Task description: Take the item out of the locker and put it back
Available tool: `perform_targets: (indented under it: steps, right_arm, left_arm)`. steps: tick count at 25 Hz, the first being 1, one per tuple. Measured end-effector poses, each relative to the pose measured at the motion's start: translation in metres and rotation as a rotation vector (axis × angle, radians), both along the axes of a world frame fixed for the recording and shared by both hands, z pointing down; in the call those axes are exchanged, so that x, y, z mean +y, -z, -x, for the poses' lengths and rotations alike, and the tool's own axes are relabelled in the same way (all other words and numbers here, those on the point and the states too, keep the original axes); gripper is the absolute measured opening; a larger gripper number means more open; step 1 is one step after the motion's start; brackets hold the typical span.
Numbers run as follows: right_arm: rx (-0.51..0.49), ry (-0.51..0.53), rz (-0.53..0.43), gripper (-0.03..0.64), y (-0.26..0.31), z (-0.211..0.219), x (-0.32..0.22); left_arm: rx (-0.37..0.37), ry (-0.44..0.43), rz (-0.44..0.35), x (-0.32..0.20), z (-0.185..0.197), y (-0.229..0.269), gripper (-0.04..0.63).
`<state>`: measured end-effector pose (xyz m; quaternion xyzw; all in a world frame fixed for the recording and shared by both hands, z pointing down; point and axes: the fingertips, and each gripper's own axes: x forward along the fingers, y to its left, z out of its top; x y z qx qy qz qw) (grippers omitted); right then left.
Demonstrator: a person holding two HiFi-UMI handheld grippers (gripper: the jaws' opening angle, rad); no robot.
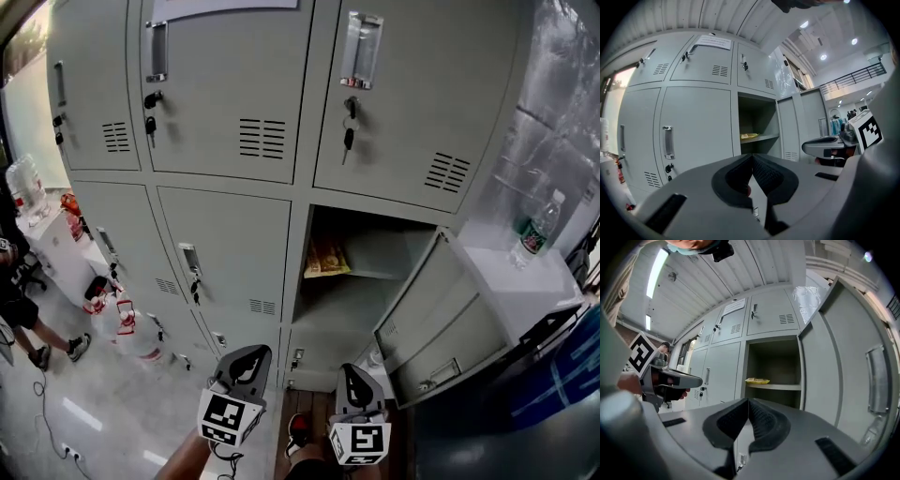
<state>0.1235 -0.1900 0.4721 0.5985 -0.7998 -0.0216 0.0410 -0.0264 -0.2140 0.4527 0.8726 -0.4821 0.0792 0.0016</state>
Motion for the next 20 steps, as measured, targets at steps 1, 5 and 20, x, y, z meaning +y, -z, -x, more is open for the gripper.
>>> perform_targets:
  steps: [1, 5, 20]
  right_arm:
    - [0.002, 0.008, -0.003, 0.020, -0.001, -0.001, -0.010]
    - [0.046, 0.039, -0.015, 0.021, -0.006, -0.001, -0.048]
    - [0.646, 0.091, -0.174, 0.278, 0.026, 0.031, -0.156]
  left_arm:
    - [-0.002, 0.006, 0.002, -0.008, -0.002, -0.002, 0.021]
    - [-0.010, 0.029, 0.018, -0.036, -0.007, -0.009, 0.021]
    - [-0.007, 0.102, 0.046, -0.091, 0.000, -0.021, 0.021]
